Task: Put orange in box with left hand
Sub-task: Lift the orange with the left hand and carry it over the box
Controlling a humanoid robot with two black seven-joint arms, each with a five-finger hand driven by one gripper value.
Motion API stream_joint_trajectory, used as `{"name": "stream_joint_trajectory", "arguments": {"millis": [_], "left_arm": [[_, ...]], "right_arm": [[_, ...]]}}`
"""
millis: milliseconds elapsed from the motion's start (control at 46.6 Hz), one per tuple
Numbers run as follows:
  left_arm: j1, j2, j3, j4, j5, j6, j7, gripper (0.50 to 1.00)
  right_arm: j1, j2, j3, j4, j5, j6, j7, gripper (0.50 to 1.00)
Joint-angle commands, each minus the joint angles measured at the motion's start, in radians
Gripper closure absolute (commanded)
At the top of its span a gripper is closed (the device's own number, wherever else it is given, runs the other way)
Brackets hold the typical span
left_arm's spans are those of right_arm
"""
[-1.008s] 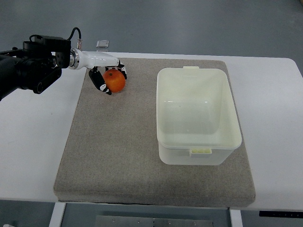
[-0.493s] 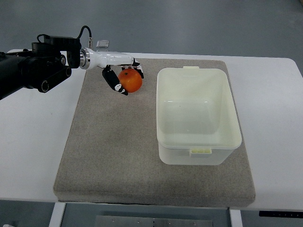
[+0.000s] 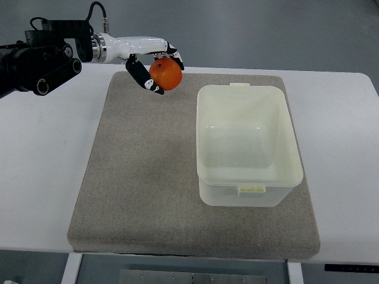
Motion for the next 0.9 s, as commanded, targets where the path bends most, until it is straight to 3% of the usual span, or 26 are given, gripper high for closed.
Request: {"name": "stream_joint_trajectory", "arguments": {"millis": [0, 214, 493, 879], "left_arm": [[-0.008, 0.008, -0.009, -0.043, 0.007, 0.006, 0.000, 1.000], [-0.060, 0.079, -0.012, -0.236, 0.015, 0.064, 0.000, 1.000], [-0.134, 0.134, -0.038, -0.379, 0.017, 0.072, 0.000, 1.000], [-0.172, 0.107, -0.047, -0.484, 0.187, 0.078, 0.000, 1.000]], "right_arm": [[0.000, 0.000, 0.000, 0.000, 0.000, 0.000, 0.000, 0.574], [0.000, 0.000, 0.000, 0.000, 0.000, 0.000, 0.000, 0.574], [0.000, 0.000, 0.000, 0.000, 0.000, 0.000, 0.000, 0.574], [0.000, 0.000, 0.000, 0.000, 0.000, 0.000, 0.000, 0.574]]}}
